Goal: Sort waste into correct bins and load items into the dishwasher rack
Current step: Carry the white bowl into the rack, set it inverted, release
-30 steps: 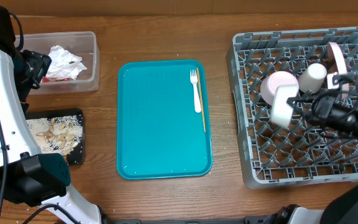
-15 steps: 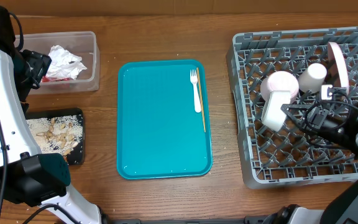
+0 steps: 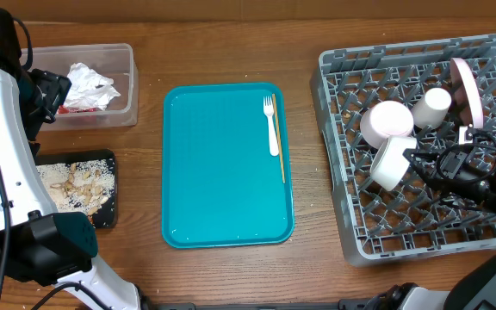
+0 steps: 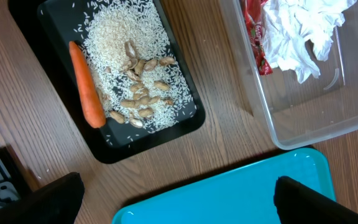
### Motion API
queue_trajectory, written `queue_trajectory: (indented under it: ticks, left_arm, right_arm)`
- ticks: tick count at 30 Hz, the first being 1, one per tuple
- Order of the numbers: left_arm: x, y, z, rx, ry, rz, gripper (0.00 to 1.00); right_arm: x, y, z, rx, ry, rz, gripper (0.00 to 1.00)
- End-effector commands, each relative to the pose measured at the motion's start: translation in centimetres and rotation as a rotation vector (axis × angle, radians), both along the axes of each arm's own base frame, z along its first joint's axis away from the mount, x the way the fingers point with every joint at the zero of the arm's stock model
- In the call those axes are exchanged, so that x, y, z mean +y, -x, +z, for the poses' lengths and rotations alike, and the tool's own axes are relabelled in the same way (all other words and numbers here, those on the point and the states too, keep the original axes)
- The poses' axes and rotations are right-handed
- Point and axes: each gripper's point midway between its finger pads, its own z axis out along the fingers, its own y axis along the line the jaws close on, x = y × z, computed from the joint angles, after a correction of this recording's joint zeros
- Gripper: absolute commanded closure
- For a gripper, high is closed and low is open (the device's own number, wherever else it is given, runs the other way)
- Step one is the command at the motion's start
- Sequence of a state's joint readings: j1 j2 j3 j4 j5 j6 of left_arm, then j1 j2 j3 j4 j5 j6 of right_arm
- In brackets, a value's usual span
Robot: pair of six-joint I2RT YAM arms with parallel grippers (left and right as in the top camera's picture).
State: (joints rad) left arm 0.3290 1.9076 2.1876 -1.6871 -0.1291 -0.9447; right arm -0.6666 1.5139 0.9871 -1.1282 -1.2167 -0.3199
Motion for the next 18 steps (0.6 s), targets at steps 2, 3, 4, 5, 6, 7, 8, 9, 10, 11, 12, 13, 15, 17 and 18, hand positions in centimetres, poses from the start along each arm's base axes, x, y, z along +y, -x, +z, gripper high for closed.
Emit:
queue_trajectory:
  ticks: [2,3,4,5,6,7,8,9,10,11,12,13,15,17,18]
  left_arm:
    - [0.1,0.2,0.2,-0.002,-0.013,0.021,0.00]
    - [0.1,0.2,0.2,-0.002,-0.013,0.021,0.00]
    - [0.1,0.2,0.2,-0.002,-0.013,0.021,0.00]
    - [0.1,0.2,0.2,-0.002,-0.013,0.020,0.00]
    - [0.1,0.2,0.2,-0.002,-0.013,0.021,0.00]
    - [0.1,0.2,0.2,-0.002,-0.013,0.021,0.00]
    - [0.1,0.2,0.2,-0.002,-0.013,0.020,0.00]
    - [0.1,0.2,0.2,-0.002,-0.013,0.021,0.00]
    - [0.1,0.2,0.2,-0.002,-0.013,0.020,0.00]
    - [0.1,0.2,0.2,-0.002,-0.013,0.020,0.00]
    - [0.1,0.2,0.2,-0.002,-0.013,0.020,0.00]
    - [0.1,0.2,0.2,-0.002,-0.013,0.021,0.00]
    - [0.1,0.2,0.2,-0.002,-0.013,0.020,0.00]
    - [0.1,0.2,0.2,-0.002,-0.013,0.021,0.00]
    - [0.1,0.2,0.2,-0.002,-0.013,0.020,0.00]
  right_arm:
    - [-2.2,0.2,-2.4,0.186,0.123,-0.073,0.82]
    - [-2.8,0.1,-2.7,0.223,0.155,-0.092,0.79]
    - [-3.7,0.1,-2.9,0.273,0.196,-0.121,0.78]
    - [-4.7,0.1,-3.2,0.323,0.241,-0.156,0.76]
    - [-6.0,0.2,-3.3,0.384,0.294,-0.204,0.76]
    - [-7.1,0.3,-3.4,0.436,0.339,-0.246,0.76]
    - [-8.2,0.6,-3.3,0.488,0.385,-0.292,0.75]
    - [-9.0,0.8,-3.2,0.527,0.412,-0.326,0.74]
    - [-9.6,1.0,-3.1,0.560,0.435,-0.358,0.73]
    - [-10.1,1.2,-2.8,0.582,0.453,-0.379,0.72]
    - [-10.5,1.4,-2.5,0.601,0.470,-0.398,0.70]
    - [-10.8,1.5,-2.4,0.616,0.481,-0.413,0.69]
    - [-11.7,2.0,-2.1,0.663,0.509,-0.460,0.68]
    - [-11.9,2.2,-1.9,0.680,0.511,-0.480,0.68]
    - [-11.7,2.2,-1.7,0.676,0.511,-0.476,0.68]
